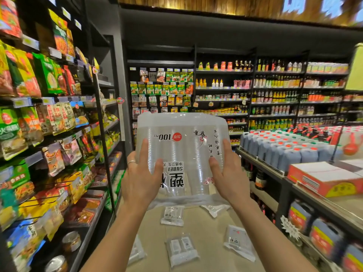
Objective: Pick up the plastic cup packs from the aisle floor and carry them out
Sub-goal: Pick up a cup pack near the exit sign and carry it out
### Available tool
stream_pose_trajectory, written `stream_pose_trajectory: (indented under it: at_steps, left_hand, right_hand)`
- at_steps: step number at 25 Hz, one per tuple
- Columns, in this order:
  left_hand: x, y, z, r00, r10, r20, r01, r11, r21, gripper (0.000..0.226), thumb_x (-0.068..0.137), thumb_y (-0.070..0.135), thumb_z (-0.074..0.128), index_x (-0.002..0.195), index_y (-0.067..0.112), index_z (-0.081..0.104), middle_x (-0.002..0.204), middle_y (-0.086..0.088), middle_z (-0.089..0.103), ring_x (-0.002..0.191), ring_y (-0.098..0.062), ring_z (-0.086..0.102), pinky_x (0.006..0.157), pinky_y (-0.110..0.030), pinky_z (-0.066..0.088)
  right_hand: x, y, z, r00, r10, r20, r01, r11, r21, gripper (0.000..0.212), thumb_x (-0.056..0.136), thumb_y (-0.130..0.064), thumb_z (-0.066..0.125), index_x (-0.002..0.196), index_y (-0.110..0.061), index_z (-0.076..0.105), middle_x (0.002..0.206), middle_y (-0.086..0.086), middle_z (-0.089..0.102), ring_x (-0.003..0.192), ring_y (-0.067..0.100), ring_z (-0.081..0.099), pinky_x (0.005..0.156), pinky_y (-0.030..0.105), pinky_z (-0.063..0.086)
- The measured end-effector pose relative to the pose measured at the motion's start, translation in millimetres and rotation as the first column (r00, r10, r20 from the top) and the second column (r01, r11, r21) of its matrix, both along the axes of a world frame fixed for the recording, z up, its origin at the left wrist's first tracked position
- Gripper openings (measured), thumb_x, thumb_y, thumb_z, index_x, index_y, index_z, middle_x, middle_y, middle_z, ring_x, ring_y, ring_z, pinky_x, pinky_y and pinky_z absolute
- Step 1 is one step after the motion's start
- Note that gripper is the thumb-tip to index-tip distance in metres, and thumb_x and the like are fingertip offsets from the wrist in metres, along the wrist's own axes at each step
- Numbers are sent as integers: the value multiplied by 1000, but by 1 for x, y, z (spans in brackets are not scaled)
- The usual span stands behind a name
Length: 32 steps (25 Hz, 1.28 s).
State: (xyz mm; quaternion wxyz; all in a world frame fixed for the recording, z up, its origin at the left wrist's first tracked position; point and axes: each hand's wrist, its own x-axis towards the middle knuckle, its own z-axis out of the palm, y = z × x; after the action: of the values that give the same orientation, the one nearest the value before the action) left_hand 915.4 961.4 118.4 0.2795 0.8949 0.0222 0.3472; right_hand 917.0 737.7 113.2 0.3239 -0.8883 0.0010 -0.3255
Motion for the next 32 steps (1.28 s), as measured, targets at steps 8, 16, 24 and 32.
stream_pose_trajectory:
  at_steps: [8, 16, 24, 32]
  left_hand:
    - [25, -1, 3, 984, -174, 32, 174, 985, -2, 66, 97, 52, 37, 154, 40, 6, 151, -19, 31, 115, -41, 53, 85, -48, 45]
    - [44, -56, -9, 904, -425, 41, 425, 905, 21, 65, 96, 55, 35, 153, 43, 5, 154, -17, 32, 122, -38, 50, 84, -48, 48]
    - [3, -176, -19, 737, -675, 4, 675, 737, 14, 66, 95, 58, 31, 152, 43, 1, 153, -17, 31, 124, -37, 48, 88, -50, 48]
    - [-87, -312, -16, 556, -830, 44, 829, 558, 42, 66, 97, 54, 36, 153, 43, 4, 155, -12, 29, 126, -37, 46, 85, -48, 48]
  right_hand:
    - [-16, 3, 4, 984, -172, 39, 171, 985, 8, 64, 96, -57, 32, 152, -42, 4, 150, 2, 36, 121, 25, 52, 80, 42, 47]
    - [-66, -29, -5, 891, -453, 12, 453, 891, 18, 64, 99, -55, 35, 153, -41, 3, 153, 6, 32, 130, 28, 45, 82, 41, 45]
    - [-159, -106, -19, 696, -718, -4, 718, 696, 7, 66, 98, -56, 35, 153, -41, 0, 153, 8, 30, 131, 29, 43, 87, 46, 46]
    - [-275, -211, -19, 531, -848, -7, 845, 529, 77, 66, 98, -54, 38, 151, -46, 1, 148, 6, 36, 125, 29, 50, 89, 47, 46]
